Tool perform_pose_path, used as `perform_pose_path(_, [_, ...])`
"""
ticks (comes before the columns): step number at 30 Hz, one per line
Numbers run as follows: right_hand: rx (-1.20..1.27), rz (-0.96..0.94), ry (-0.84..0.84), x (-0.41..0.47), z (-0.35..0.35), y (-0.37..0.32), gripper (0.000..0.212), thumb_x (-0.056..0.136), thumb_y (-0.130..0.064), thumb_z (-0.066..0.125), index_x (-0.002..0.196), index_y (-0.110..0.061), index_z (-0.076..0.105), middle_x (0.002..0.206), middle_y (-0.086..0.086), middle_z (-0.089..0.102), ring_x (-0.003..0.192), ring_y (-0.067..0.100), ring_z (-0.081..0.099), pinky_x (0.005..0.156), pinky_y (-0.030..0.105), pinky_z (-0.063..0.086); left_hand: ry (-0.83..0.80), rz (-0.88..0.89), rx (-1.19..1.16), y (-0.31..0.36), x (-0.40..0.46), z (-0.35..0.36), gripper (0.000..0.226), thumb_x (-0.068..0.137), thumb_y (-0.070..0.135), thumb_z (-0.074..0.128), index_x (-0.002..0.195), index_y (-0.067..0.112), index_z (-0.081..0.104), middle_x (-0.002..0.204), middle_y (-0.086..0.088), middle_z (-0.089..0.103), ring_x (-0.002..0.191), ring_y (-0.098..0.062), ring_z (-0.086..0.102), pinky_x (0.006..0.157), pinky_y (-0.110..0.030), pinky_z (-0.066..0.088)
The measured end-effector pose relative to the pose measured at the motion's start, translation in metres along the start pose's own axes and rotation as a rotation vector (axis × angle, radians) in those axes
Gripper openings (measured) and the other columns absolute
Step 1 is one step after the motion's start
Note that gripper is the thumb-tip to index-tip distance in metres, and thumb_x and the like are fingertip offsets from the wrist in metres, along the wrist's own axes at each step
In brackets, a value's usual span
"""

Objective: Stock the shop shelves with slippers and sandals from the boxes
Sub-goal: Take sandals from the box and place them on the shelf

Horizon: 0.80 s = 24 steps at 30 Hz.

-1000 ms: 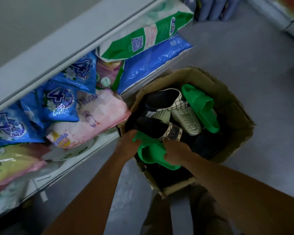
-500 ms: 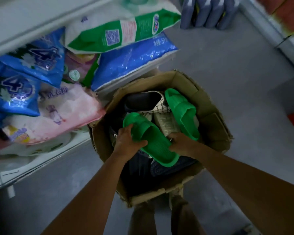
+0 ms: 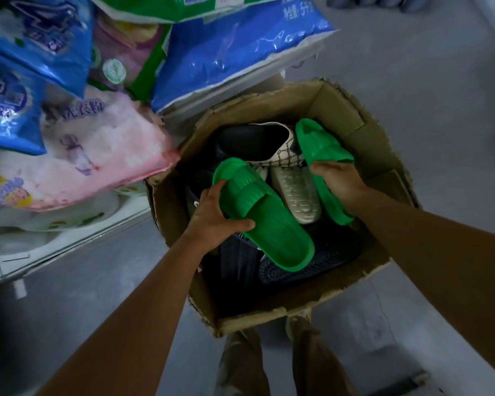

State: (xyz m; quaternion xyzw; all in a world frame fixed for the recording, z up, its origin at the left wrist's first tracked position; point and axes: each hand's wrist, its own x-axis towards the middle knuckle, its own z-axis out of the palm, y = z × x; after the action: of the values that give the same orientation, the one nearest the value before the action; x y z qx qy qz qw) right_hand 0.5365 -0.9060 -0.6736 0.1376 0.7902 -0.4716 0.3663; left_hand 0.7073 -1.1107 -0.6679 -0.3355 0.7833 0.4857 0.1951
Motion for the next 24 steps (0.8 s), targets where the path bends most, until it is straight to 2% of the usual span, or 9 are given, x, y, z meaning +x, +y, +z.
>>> perform_pose_path(2, [-0.067,-0.041,-0.043,0.002,0.004,0.001,0.037,0.087,-0.022,0.065,0.123,-0.014,0.062,0.127,0.001,0.059,0.116,0.013,0.052,0.099,0.026,0.037,0.009,0.012,-0.003,-0.001,0.000,0.000,0.114,0.056,0.033,0.090,0.148,0.029,0.023,0.142,0.001,0.029,0.128,-0.024,0.044,0.106,-0.046,0.041])
perform_pose_path(4, [-0.115,-0.085,-0.068,-0.002,0.007,0.006,0.044,0.089,-0.019,0.063,0.132,-0.015,0.056,0.140,0.003,0.050,0.128,0.017,0.045,0.101,0.024,0.033,0.010,0.015,0.001,0.000,-0.001,0.000,0.114,0.055,0.034,0.090,0.148,0.029,0.024,0.141,0.002,0.030,0.127,-0.024,0.045,0.106,-0.045,0.041])
perform_pose_path(6, [-0.183,-0.159,-0.076,-0.014,0.010,0.011,0.046,0.091,-0.016,0.061,0.136,-0.018,0.052,0.144,0.003,0.043,0.131,0.019,0.042,0.104,0.024,0.032,0.013,0.023,0.003,0.001,-0.002,-0.001,0.116,0.053,0.036,0.091,0.148,0.030,0.024,0.139,0.003,0.030,0.126,-0.024,0.046,0.105,-0.046,0.043])
perform_pose_path(9, [-0.296,-0.288,-0.109,-0.026,0.019,0.019,0.048,0.091,-0.014,0.060,0.138,-0.018,0.050,0.144,0.007,0.042,0.130,0.022,0.043,0.109,0.032,0.035,0.014,0.033,0.024,0.003,-0.004,-0.002,0.117,0.052,0.036,0.091,0.147,0.030,0.024,0.140,0.003,0.030,0.126,-0.025,0.046,0.104,-0.046,0.043])
perform_pose_path(13, [-0.398,-0.416,-0.114,-0.038,0.026,0.025,0.048,0.089,-0.012,0.061,0.137,-0.011,0.051,0.139,0.012,0.046,0.130,0.025,0.043,0.105,0.028,0.033,0.019,0.052,0.045,0.006,-0.008,-0.003,0.116,0.053,0.035,0.091,0.147,0.029,0.024,0.140,0.002,0.030,0.125,-0.025,0.046,0.104,-0.046,0.043])
perform_pose_path(17, [-0.453,-0.414,-0.172,-0.045,0.026,0.030,0.052,0.088,-0.025,0.064,0.138,-0.019,0.050,0.138,0.007,0.044,0.130,0.025,0.039,0.107,0.044,0.037,0.049,0.072,0.073,0.011,-0.012,-0.002,0.114,0.054,0.033,0.091,0.147,0.026,0.025,0.138,-0.001,0.032,0.124,-0.024,0.046,0.104,-0.044,0.043])
perform_pose_path(19, [-0.474,-0.442,-0.183,-0.050,0.029,0.031,0.055,0.085,-0.033,0.066,0.137,-0.021,0.050,0.137,0.007,0.046,0.130,0.024,0.040,0.106,0.046,0.038,0.065,0.081,0.073,0.014,-0.015,-0.001,0.113,0.056,0.030,0.091,0.148,0.024,0.026,0.139,-0.002,0.032,0.127,-0.022,0.043,0.108,-0.040,0.040])
perform_pose_path(24, [-0.550,-0.540,-0.073,-0.058,0.044,0.032,0.044,0.086,-0.030,0.064,0.128,-0.017,0.060,0.122,0.009,0.059,0.118,0.025,0.051,0.096,0.045,0.047,0.083,0.091,0.061,0.014,-0.018,0.001,0.112,0.057,0.029,0.091,0.148,0.023,0.025,0.140,-0.003,0.032,0.128,-0.021,0.040,0.108,-0.034,0.038])
